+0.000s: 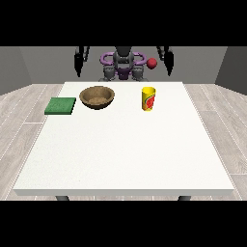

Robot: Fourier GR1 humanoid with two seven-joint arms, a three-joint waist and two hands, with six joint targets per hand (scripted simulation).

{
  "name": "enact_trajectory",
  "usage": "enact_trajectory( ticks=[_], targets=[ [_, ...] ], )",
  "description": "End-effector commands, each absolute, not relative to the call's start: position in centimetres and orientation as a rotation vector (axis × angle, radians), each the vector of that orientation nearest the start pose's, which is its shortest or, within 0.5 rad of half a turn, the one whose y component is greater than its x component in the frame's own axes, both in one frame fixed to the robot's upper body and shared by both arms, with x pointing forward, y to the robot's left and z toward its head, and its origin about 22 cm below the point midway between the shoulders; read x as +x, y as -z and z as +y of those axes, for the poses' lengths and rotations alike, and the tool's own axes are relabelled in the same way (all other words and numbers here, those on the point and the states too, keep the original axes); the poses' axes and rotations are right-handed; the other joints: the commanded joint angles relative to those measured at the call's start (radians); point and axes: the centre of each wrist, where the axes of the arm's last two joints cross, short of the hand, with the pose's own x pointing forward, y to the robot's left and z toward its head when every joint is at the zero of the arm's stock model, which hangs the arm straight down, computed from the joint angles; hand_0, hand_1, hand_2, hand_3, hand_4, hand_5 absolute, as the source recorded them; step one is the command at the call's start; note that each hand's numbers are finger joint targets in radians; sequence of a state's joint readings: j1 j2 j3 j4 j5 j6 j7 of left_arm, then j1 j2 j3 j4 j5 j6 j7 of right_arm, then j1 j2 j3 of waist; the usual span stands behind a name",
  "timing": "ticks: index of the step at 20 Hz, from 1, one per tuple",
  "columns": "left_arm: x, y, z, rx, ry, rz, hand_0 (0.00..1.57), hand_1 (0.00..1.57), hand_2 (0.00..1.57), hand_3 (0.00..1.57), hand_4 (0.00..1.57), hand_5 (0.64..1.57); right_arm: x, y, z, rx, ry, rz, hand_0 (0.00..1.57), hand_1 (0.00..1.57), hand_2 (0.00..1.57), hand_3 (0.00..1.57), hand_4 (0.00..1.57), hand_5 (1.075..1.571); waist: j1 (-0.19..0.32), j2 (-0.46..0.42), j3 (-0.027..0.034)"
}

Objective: Pick the cup and pour the ball into the bowl, then pick the bowl and place it on the pad

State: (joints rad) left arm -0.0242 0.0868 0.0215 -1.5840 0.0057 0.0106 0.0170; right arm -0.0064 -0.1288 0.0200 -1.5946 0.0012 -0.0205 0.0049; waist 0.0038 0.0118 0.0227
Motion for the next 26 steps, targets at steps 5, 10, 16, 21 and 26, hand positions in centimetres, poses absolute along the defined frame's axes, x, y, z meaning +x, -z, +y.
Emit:
enact_trajectory(
  ticks=[5, 10, 16, 21, 26],
  targets=[
    [24.9, -4.3, 25.9, 0.103, 0.066, -1.609, 0.00, 0.00, 0.00, 0.00, 0.66, 1.566, 24.4, -4.1, -25.9, -0.113, -0.120, -1.602, 0.00, 0.00, 0.00, 0.00, 0.87, 1.533, -0.002, -0.258, -0.0184],
    [23.1, -4.2, 23.4, -0.065, -0.129, -1.361, 0.00, 0.00, 0.00, 0.00, 0.63, 1.564, 21.9, -4.2, -23.5, 0.035, 0.095, -1.357, 0.00, 0.00, 0.00, 0.00, 0.86, 1.530, -0.046, -0.417, -0.0230],
    [24.7, -10.4, 21.6, -0.039, -0.116, -1.534, 0.00, 0.00, 0.00, 0.00, 0.58, 1.560, 21.3, -10.1, -24.4, 0.019, 0.071, -1.499, 0.00, 0.00, 0.00, 0.00, 0.79, 1.548, -0.070, -0.249, -0.0226],
    [27.3, -10.2, 20.5, -0.012, -0.065, -1.722, 0.00, 0.00, 0.00, 0.00, 0.61, 1.555, 23.3, -11.9, -23.7, 0.024, 0.045, -1.680, 0.00, 0.00, 0.00, 0.00, 0.74, 1.546, -0.096, -0.056, -0.0230],
    [28.4, -8.8, 20.7, 0.028, -0.047, -1.846, 0.00, 0.00, 0.00, 0.00, 0.55, 1.526, 24.2, -9.6, -23.1, 0.063, 0.056, -1.784, 0.00, 0.00, 0.00, 0.09, 0.71, 1.545, -0.073, 0.105, -0.0227]
  ],
)
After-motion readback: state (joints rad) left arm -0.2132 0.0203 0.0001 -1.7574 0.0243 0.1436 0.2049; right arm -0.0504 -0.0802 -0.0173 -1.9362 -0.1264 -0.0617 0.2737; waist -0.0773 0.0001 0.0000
